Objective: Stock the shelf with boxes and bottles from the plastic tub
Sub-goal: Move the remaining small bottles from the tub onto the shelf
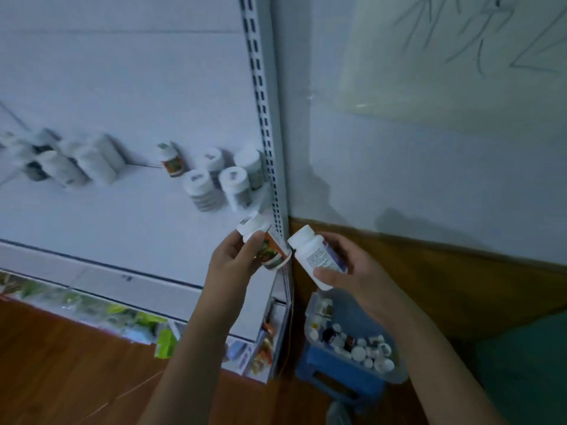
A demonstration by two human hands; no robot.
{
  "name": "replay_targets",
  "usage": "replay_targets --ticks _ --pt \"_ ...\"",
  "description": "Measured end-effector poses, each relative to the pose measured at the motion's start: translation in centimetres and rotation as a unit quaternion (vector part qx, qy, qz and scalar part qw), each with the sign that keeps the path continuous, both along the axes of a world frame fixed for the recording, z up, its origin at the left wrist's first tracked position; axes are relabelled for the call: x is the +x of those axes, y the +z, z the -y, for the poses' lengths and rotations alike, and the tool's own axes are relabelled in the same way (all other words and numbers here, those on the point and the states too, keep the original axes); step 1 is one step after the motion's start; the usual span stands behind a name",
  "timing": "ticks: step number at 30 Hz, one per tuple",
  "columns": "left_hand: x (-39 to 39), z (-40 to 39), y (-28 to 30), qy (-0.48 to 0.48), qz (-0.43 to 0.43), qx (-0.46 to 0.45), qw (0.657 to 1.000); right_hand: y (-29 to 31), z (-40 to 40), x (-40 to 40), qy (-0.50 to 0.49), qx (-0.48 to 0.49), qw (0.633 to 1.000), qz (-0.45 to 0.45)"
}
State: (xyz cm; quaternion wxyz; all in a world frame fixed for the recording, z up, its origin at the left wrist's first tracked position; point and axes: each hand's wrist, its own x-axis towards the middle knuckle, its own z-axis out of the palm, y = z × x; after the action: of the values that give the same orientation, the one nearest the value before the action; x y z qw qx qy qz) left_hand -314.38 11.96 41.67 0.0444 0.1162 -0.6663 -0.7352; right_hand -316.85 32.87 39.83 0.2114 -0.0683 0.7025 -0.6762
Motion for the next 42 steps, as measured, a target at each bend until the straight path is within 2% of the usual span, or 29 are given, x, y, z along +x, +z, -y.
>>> replay_targets --ticks 6,8,12,17,22,27,29,32,36,38,42 --pt "5.5 10.6 2.7 0.083 -0.013 0.128 0.988 3.2 11.3 2.7 -0.011 -0.087 0.996 -0.012" --pt "7.0 13.8 3.0 0.073 -0.017 0.116 0.990 3.5 14.9 3.5 -0.012 -0.106 0.994 -0.010" --pt "9.1 18.7 2.8 0.054 -0.012 0.073 0.996 2.8 20.8 4.9 -0.025 -0.043 0.998 -0.040" --pt "9.9 22.8 1.9 0.078 0.007 0.051 0.996 1.7 25.3 4.8 -0.048 -0.048 0.997 -0.024" --pt "7.1 25.7 0.7 0.052 0.042 0.032 0.997 0.9 27.1 2.2 -0.071 -0.025 0.997 -0.021" --pt "2.2 27.9 -0.2 0.031 0.059 0.079 0.995 -0.8 29.1 -1.7 -0.091 0.005 0.994 -0.061" --pt "0.2 29.0 -0.7 0.014 0.060 0.040 0.997 -1.7 30.2 -3.1 -0.097 0.006 0.992 -0.079" --pt "-3.2 30.8 -1.6 -0.024 0.051 -0.066 0.996 -3.0 32.1 -5.3 -0.111 0.029 0.986 -0.119" --pt "-8.3 32.0 -2.3 -0.018 0.034 -0.194 0.980 -3.7 34.7 -8.3 -0.108 0.136 0.958 -0.228" --pt "-10.6 32.1 -2.4 -0.015 0.012 -0.221 0.975 -3.9 35.9 -9.9 -0.108 0.180 0.938 -0.274" --pt "-14.6 32.2 -2.8 -0.007 -0.014 -0.261 0.965 -4.6 36.9 -11.7 -0.142 0.207 0.926 -0.283"
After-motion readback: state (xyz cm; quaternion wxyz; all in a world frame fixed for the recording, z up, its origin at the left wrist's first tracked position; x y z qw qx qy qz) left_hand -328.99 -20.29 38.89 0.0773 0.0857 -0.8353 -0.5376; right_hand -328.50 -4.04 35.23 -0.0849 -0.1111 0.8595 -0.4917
